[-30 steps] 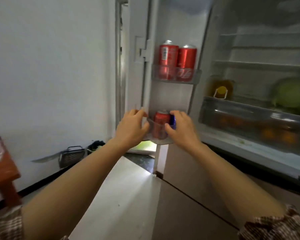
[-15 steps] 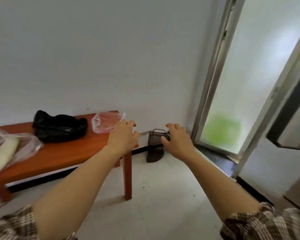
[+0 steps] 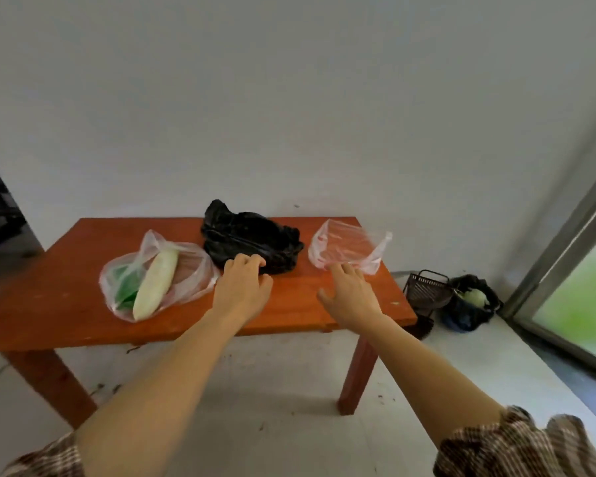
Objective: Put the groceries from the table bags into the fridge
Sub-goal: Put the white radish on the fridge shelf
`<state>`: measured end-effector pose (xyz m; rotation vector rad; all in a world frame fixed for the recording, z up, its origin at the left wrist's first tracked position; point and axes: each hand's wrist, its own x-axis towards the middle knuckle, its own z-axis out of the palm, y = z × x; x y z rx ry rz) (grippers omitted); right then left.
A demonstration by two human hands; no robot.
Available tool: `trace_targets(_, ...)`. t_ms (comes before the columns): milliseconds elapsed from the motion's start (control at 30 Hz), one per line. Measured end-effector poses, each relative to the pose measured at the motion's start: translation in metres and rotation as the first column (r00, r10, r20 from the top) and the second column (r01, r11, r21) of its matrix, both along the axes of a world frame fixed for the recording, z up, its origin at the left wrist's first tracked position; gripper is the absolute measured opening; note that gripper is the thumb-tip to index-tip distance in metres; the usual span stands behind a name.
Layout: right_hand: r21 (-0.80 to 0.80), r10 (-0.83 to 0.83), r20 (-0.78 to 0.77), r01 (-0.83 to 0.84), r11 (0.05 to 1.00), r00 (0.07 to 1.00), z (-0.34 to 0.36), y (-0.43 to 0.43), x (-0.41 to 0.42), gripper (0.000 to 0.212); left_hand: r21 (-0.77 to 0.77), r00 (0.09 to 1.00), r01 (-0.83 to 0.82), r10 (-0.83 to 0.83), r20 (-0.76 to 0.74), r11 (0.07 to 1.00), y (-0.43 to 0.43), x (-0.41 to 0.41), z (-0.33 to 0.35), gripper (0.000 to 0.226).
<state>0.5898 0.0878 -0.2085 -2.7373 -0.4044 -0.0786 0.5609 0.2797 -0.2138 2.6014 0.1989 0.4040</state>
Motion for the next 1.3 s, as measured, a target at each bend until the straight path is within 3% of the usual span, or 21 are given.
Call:
trace_targets(333, -0.009, 0.221, -0.148, -0.225, 0.974, 0.964, -0.056, 0.172, 0.116, 0.054, -0.062, 0.965, -0.232, 0.222, -0.137, 0.971, 0.16, 0.074, -0.06, 0.035)
trace_targets(467, 0.009, 0.276, -0.211, -0.28, 0.96, 0.938, -0.078, 0.23, 0.139, 0.052, -0.055, 0.966, -0.217, 0.206, -0.159, 0.975, 0.213, 0.099, -0.084, 0.029)
trace_targets(633, 0.076, 0.262, -0.315, -0.251, 0.965, 0.912, -0.11, 0.3, 0.165, 0.056, -0.067, 0.958, -0.077, 0.056, -0.281, 0.995, 0.264, 0.148, -0.113, 0.04)
trace_targets(800, 0.109, 0.221, -0.42, -0.193, 0.975, 0.88, -0.133, 0.369, 0.187, 0.043, -0.023, 0.892, 0.176, -0.169, -0.418, 0.984, 0.32, 0.192, -0.125, 0.05)
trace_targets(900, 0.191, 0.118, -0.596, -0.003, 0.982, 0.794, -0.147, 0.404, 0.188, 0.019, 0.001, 0.828, 0.289, -0.249, -0.503, 0.957, 0.358, 0.208, -0.144, 0.062)
trace_targets(933, 0.226, 0.097, -0.642, 0.066, 0.972, 0.76, -0.151, 0.413, 0.187, 0.02, 0.015, 0.804, 0.325, -0.267, -0.532, 0.946, 0.37, 0.213, -0.15, 0.067)
trace_targets(1100, 0.259, 0.028, -0.718, 0.23, 0.938, 0.695, -0.17, 0.448, 0.187, 0.06, 0.102, 0.702, 0.549, -0.39, -0.596, 0.83, 0.414, 0.229, -0.165, 0.086)
trace_targets(1300, 0.186, -0.003, -0.792, 0.245, 0.951, 0.61, -0.177, 0.466, 0.197, 0.095, 0.166, 0.581, 0.758, -0.537, -0.612, 0.631, 0.437, 0.26, -0.17, 0.089)
